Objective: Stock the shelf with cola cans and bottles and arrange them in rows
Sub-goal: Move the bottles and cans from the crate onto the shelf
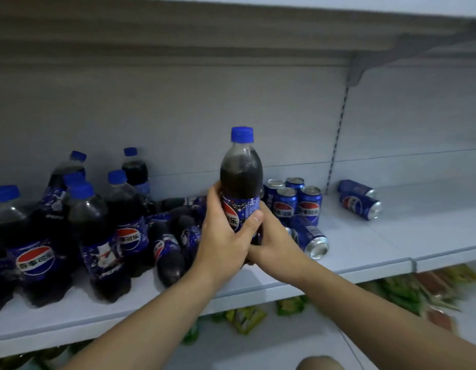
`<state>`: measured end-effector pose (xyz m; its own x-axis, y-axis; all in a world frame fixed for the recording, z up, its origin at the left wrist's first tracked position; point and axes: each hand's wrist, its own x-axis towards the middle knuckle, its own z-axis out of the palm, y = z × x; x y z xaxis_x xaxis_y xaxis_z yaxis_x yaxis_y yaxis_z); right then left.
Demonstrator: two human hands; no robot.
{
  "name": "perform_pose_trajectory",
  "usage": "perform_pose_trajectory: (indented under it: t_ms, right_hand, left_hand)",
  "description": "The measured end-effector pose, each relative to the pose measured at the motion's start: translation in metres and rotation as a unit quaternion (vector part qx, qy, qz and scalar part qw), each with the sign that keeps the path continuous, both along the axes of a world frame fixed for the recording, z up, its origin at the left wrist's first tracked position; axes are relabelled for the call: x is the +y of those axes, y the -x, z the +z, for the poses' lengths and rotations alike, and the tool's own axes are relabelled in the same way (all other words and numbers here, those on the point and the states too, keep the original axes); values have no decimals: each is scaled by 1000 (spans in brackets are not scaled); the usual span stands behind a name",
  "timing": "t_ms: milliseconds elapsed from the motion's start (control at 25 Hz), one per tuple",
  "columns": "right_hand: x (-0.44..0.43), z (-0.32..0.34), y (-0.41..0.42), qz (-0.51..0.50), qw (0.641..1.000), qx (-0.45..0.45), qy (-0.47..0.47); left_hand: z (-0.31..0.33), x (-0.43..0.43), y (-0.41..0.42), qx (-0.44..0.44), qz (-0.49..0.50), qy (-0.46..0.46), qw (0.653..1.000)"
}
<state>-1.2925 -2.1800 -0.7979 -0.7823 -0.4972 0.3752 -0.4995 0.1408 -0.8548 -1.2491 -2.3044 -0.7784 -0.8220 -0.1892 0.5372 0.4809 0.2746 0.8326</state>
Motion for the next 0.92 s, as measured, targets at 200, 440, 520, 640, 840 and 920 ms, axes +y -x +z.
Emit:
perform_pose_trajectory:
  t_ms: [200,440,520,640,840,920]
  right_hand:
    - [85,-19,6,-173,985,-10,17]
    - [149,-28,22,-310,949,-53,18]
    - [143,-29,21,-285,957,-46,0]
    - [102,-30,16,-222,974,-29,-28]
    - [10,-43,17,-189,981,-4,-50]
    - [-20,-51,16,-193,979,-9,-59]
  left_hand:
    - [-3,65,37,-75,-123,59,988]
    - [-13,67,55,-131,-120,47,983]
    - [-14,56,54,-104,-106,59,987]
    - [-15,24,44,-58,-58,87,993]
    - [-25,-56,12,-60,74,109,989]
    - [-28,-83,-7,-87,92,110,986]
